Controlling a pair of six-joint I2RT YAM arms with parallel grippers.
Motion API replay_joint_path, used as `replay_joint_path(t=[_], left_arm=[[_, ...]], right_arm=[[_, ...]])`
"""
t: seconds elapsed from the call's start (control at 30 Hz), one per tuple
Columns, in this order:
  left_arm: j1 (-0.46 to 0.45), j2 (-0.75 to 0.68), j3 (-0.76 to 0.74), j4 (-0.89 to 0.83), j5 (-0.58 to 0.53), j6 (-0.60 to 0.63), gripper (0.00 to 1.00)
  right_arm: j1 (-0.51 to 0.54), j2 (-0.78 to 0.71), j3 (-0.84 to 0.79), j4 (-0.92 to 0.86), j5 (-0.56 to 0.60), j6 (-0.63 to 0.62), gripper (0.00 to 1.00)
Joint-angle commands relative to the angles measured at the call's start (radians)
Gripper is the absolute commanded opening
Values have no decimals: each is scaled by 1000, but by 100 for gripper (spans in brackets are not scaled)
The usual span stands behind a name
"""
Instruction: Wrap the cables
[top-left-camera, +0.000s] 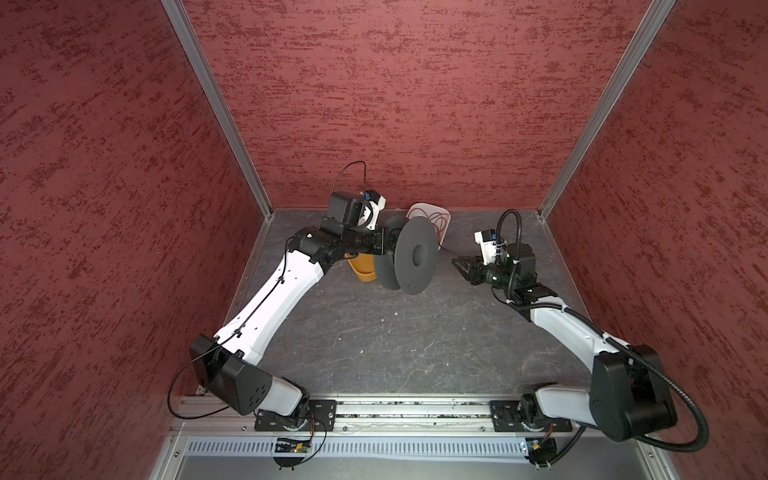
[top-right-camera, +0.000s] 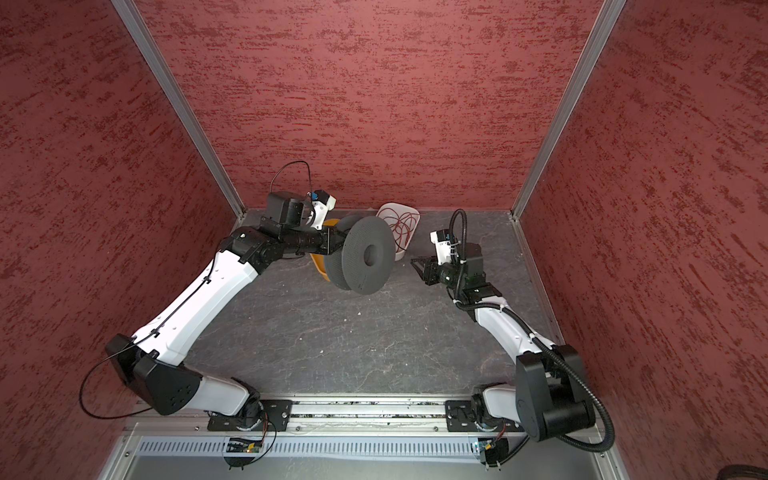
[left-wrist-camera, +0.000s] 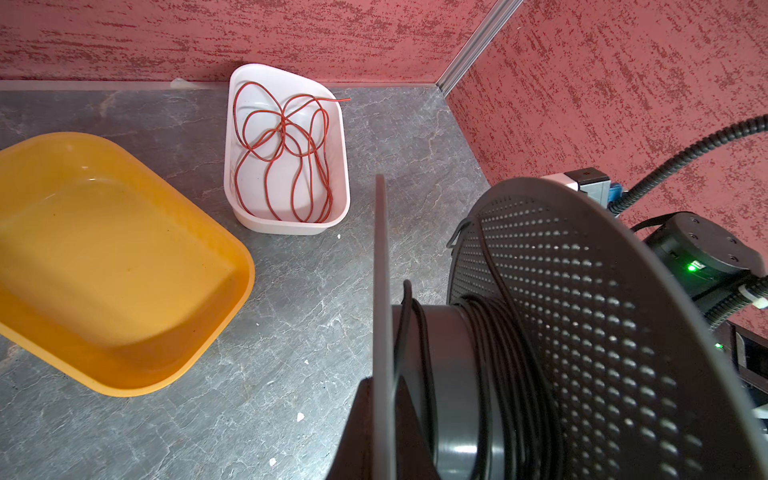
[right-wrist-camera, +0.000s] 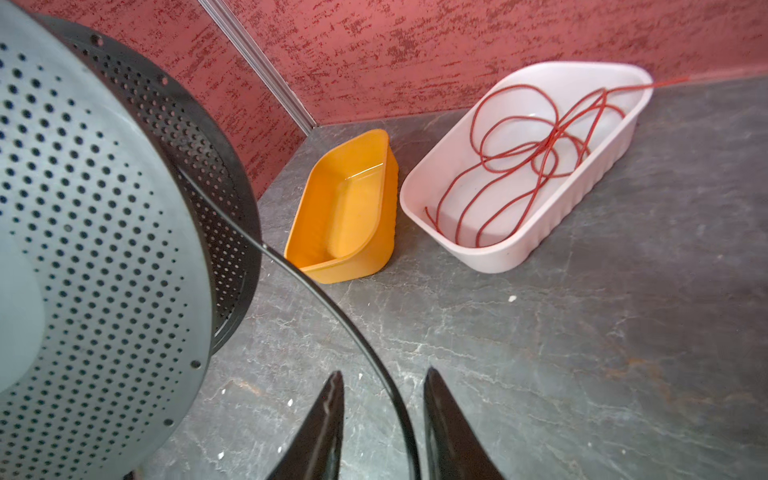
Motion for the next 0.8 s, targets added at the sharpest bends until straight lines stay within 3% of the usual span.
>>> replay_joint_path(t=[0.0, 0.1, 0.17, 0.27, 0.57, 0.77], left_arm=[[9, -10, 20, 55, 28, -9, 0], [10, -8, 16, 57, 32, -10, 0], [10, -7, 17, 56, 35, -11, 0], [10, -7, 15, 60, 37, -13, 0], [9, -15, 13, 58, 40, -13, 0], [10, -11, 11, 58, 39, -13, 0]], right_arm=[[-1, -18, 18, 26, -23, -22, 31], [-1, -39, 16, 6, 7, -32, 43], [-3, -49, 17, -6, 23, -36, 58], [-2, -56, 17, -11, 41, -38, 60], [-2, -29, 34, -32, 55, -43, 40], [-2, -33, 36, -30, 53, -31, 16]])
